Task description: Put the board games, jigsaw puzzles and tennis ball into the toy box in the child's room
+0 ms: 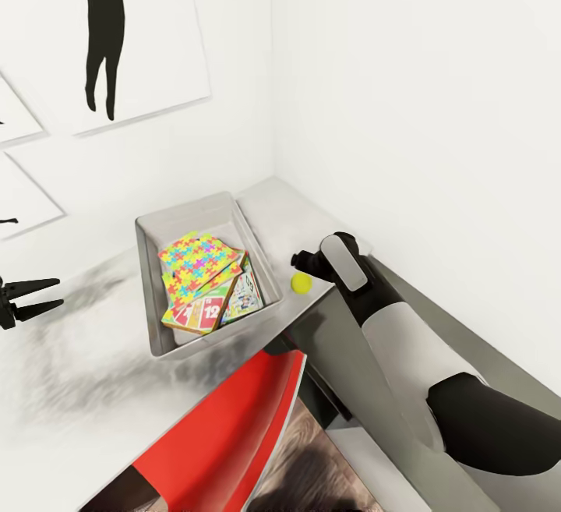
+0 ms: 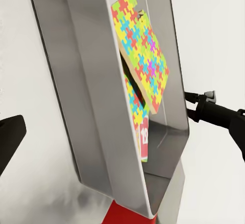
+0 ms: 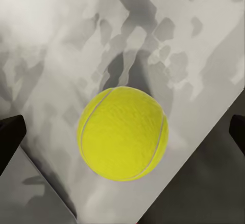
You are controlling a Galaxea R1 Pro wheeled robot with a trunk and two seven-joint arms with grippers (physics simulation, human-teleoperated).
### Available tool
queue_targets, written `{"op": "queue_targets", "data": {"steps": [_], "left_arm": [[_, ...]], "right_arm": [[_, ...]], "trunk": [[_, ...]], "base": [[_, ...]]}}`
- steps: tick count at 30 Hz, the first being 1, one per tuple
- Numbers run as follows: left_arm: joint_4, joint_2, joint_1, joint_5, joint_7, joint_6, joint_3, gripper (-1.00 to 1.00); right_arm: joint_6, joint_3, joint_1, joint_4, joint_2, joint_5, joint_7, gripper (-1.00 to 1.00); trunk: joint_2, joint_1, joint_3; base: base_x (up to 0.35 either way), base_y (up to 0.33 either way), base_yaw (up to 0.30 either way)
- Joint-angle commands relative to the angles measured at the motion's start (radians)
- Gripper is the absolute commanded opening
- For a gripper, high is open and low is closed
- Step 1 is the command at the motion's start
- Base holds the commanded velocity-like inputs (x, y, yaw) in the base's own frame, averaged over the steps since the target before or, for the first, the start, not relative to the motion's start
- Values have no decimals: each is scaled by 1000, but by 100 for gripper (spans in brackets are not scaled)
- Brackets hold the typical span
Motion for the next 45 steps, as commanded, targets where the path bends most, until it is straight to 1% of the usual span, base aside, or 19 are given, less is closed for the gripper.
{"op": "queue_targets", "data": {"steps": [1,45], "left_arm": [[0,0,-1,1,-2,7,0,100],[0,1,-1,1,-2,7,0,100]], "right_arm": [[1,2,-1,-1,0,-9,-10,100],[0,2,-2,-1,3,-9,-7,100]], "trunk": [[-2,0,-3],[-2,0,-72]], "base": [[0,0,0],[0,0,0]]}}
